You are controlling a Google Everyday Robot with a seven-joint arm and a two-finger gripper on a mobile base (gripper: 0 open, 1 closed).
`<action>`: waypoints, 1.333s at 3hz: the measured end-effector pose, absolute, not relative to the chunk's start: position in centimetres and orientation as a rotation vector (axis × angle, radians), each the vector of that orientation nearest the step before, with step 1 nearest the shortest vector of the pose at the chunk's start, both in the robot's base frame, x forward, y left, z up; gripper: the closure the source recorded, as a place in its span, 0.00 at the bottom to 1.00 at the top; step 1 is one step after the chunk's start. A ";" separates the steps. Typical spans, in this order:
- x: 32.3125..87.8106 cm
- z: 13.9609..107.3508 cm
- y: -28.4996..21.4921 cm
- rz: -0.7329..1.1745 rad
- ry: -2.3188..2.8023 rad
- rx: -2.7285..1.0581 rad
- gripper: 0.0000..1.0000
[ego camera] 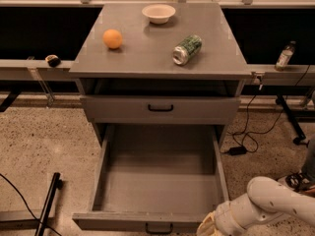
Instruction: Close middle drawer
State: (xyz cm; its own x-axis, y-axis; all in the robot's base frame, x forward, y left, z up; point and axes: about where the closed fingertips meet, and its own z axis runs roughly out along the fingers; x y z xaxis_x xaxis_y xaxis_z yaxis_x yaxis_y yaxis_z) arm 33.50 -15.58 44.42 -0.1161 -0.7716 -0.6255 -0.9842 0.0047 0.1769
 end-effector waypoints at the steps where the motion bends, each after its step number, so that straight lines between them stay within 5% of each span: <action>1: 34.3 43.2 -15.6 0.767 1.898 -1.785 1.00; 4: 37.6 42.8 -16.2 0.606 1.880 -1.726 1.00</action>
Offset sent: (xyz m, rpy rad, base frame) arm 0.0585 -0.0127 -0.0152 -0.0236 -0.2898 -0.0925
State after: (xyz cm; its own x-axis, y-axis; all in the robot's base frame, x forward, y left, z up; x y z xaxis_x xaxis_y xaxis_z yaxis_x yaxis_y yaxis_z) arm 37.57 -16.22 42.82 -0.0595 -0.7665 -0.6395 -0.9957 0.0911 -0.0165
